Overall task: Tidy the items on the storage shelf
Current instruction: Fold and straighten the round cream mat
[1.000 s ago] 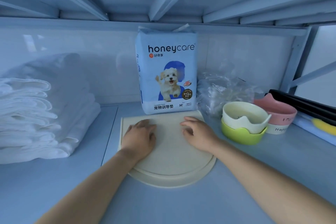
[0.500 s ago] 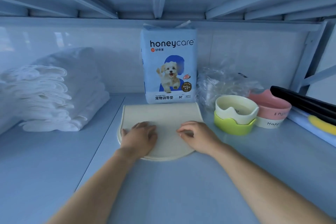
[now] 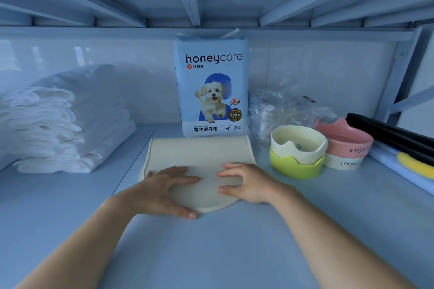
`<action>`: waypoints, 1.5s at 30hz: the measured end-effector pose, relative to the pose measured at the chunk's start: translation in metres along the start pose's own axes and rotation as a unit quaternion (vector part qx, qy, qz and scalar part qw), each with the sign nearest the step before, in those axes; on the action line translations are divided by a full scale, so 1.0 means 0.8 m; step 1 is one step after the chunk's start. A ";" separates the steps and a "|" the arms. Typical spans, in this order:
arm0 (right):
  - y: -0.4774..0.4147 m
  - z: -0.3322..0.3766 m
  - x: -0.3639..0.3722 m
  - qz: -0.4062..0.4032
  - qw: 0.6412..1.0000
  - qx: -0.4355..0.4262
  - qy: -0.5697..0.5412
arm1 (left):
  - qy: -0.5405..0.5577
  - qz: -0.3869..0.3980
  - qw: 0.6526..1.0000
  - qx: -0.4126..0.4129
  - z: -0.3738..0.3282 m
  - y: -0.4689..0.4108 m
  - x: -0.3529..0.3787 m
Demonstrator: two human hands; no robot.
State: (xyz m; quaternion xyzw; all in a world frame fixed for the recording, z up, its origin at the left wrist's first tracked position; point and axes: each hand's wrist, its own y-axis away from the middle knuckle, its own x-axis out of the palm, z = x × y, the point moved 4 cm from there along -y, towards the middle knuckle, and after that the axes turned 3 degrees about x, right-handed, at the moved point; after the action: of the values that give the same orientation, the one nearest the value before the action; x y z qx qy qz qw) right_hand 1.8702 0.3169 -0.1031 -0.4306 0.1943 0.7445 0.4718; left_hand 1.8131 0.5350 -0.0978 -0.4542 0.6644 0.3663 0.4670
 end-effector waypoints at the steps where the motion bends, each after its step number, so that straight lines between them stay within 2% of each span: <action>1: -0.001 -0.001 -0.001 -0.004 1.000 -0.001 -0.003 | 0.002 -0.004 1.000 0.000 -0.001 -0.002 -0.001; 6: -0.001 0.001 -0.007 -0.039 0.999 -0.009 -0.028 | 0.014 -0.004 1.000 0.016 -0.004 -0.001 0.001; 11: -0.003 0.001 -0.003 -0.056 0.998 -0.010 -0.011 | 0.066 -0.075 0.995 0.009 -0.010 -0.009 -0.011; 17: -0.008 0.000 -0.001 -0.071 0.997 -0.020 -0.006 | 0.119 -0.049 0.991 0.042 -0.011 -0.005 -0.006; 20: -0.015 0.000 -0.004 -0.084 0.996 -0.012 -0.004 | 0.199 -0.098 0.975 0.029 -0.011 -0.007 -0.004; 22: -0.025 0.002 -0.009 -0.088 0.996 -0.007 0.013 | 0.211 -0.131 0.968 0.015 -0.010 -0.013 -0.007; 25: -0.043 0.010 -0.020 -0.086 0.995 -0.011 0.044 | 0.192 -0.154 0.969 -0.006 0.000 -0.023 -0.019; 31: -0.082 0.027 -0.046 -0.110 0.987 -0.022 0.119 | 0.069 -0.194 0.978 -0.028 0.053 -0.043 -0.066; 39: -0.145 0.043 -0.036 -0.033 0.981 0.036 0.187 | -0.070 -0.154 0.986 0.009 0.106 -0.123 -0.090; 42: -0.157 0.037 -0.044 -0.052 0.987 0.061 0.139 | -0.079 -0.092 0.993 0.017 0.103 -0.155 -0.090; 45: -0.167 0.021 -0.050 -0.022 0.982 0.104 0.155 | -0.087 -0.014 0.996 -0.002 0.101 -0.178 -0.088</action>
State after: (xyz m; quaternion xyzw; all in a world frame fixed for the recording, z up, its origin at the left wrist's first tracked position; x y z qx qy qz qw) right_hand 1.9860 0.3711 -0.0457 -0.4932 0.3323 0.6338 0.4945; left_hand 1.9820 0.5816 -0.0638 -0.4306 0.6144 0.3989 0.5273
